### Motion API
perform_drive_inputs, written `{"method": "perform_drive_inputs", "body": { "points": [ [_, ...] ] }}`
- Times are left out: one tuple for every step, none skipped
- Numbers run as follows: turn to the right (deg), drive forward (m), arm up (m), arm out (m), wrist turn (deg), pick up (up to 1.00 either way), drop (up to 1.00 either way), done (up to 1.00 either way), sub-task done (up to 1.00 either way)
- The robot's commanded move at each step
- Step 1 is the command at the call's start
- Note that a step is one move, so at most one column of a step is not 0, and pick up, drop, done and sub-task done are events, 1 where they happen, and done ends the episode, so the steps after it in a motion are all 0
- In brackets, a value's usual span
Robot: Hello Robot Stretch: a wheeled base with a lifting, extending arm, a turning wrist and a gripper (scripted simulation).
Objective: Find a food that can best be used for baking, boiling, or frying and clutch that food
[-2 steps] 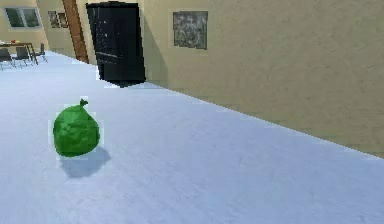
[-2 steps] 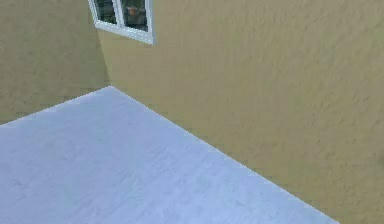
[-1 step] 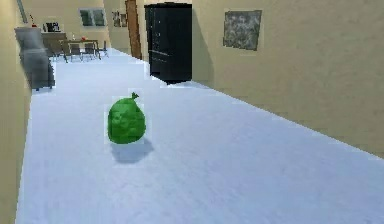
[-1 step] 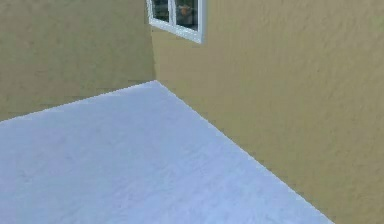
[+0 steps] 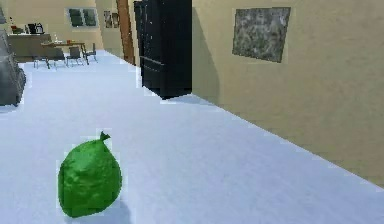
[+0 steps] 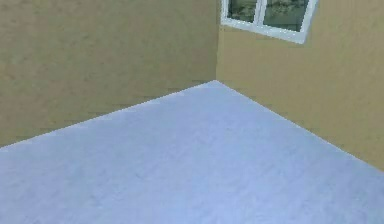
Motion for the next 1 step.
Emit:
{"method": "perform_drive_inputs", "body": {
  "points": [
    [0.0,1.00,0.00,0.00,0.0,0.00,0.00,0.00,0.00]
  ]
}}
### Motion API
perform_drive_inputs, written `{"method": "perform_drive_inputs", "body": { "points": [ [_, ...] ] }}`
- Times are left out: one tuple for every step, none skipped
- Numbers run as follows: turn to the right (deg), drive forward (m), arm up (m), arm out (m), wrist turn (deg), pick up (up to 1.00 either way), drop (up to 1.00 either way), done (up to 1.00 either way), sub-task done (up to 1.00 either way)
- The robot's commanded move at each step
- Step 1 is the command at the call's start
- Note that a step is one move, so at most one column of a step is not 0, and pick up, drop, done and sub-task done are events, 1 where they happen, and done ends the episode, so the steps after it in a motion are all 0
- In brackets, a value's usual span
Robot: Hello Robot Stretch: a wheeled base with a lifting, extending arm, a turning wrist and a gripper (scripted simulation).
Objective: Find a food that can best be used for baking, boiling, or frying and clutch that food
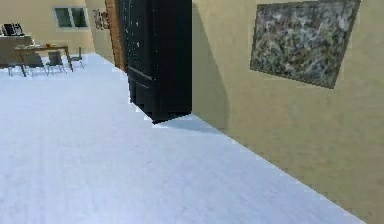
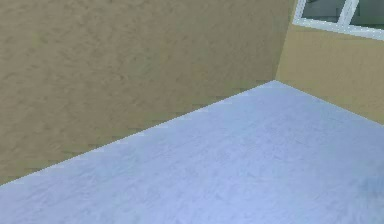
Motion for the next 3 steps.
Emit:
{"method": "perform_drive_inputs", "body": {
  "points": [
    [-3.0,0.00,0.00,0.00,0.0,0.00,0.00,0.00,0.00],
    [9.0,0.00,0.00,0.00,0.0,0.00,0.00,0.00,0.00],
    [0.0,0.40,0.00,0.00,0.0,0.00,0.00,0.00,0.00]
  ]
}}
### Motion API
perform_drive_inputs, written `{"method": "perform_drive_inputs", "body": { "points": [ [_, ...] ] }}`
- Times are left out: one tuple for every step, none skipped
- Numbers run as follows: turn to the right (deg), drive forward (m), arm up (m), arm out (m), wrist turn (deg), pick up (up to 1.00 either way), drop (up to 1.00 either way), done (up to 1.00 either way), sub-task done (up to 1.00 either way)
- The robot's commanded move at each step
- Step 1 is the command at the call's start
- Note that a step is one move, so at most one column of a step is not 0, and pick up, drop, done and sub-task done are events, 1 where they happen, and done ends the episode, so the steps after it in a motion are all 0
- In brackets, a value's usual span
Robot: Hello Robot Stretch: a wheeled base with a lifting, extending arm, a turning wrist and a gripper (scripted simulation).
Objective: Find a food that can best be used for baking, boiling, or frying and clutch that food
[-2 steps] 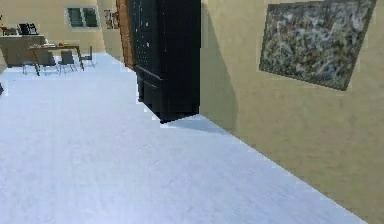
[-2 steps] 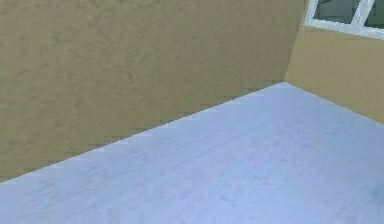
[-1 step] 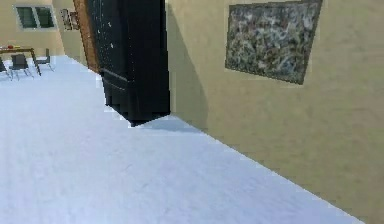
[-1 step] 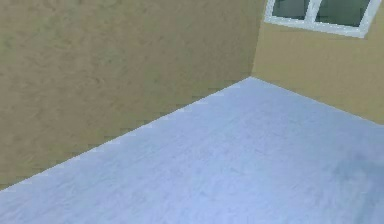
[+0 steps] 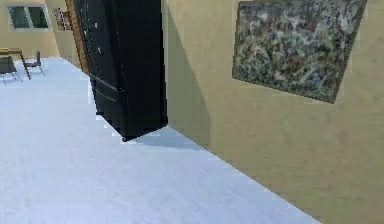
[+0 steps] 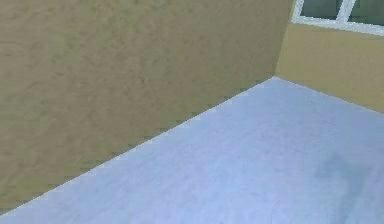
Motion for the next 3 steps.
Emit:
{"method": "perform_drive_inputs", "body": {
  "points": [
    [-24.0,0.00,0.00,0.00,0.0,0.00,0.00,0.00,0.00],
    [0.0,0.05,0.00,0.00,0.0,0.00,0.00,0.00,0.00],
    [-9.0,0.00,0.00,0.00,0.0,0.00,0.00,0.00,0.00]
  ]
}}
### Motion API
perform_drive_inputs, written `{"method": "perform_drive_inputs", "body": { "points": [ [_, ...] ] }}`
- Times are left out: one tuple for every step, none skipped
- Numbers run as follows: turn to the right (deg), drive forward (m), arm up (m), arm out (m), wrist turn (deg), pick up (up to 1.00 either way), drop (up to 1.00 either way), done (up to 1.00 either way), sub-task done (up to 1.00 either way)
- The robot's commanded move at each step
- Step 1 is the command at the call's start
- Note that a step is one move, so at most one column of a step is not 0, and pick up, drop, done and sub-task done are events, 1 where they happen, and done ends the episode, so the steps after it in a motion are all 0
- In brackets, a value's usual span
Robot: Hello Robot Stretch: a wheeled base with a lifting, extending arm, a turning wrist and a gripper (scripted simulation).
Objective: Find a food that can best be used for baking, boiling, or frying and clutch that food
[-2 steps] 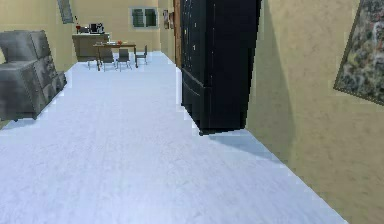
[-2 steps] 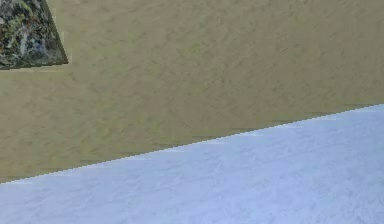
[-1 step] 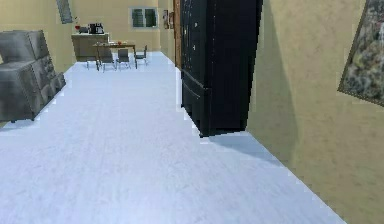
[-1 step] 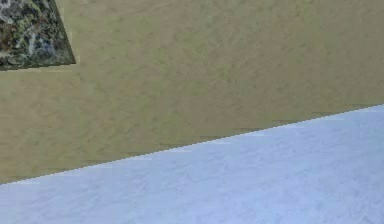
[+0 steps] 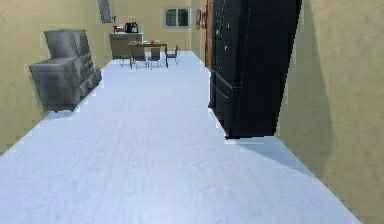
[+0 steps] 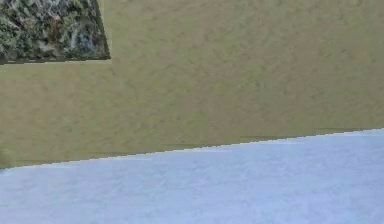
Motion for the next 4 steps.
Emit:
{"method": "perform_drive_inputs", "body": {
  "points": [
    [0.0,1.00,0.00,0.00,0.0,0.00,0.00,0.00,0.00],
    [-3.0,0.00,0.00,0.00,0.0,0.00,0.00,0.00,0.00],
    [0.0,1.00,0.00,0.00,0.0,0.00,0.00,0.00,0.00],
    [0.0,1.00,0.00,0.00,0.0,0.00,0.00,0.00,0.00]
  ]
}}
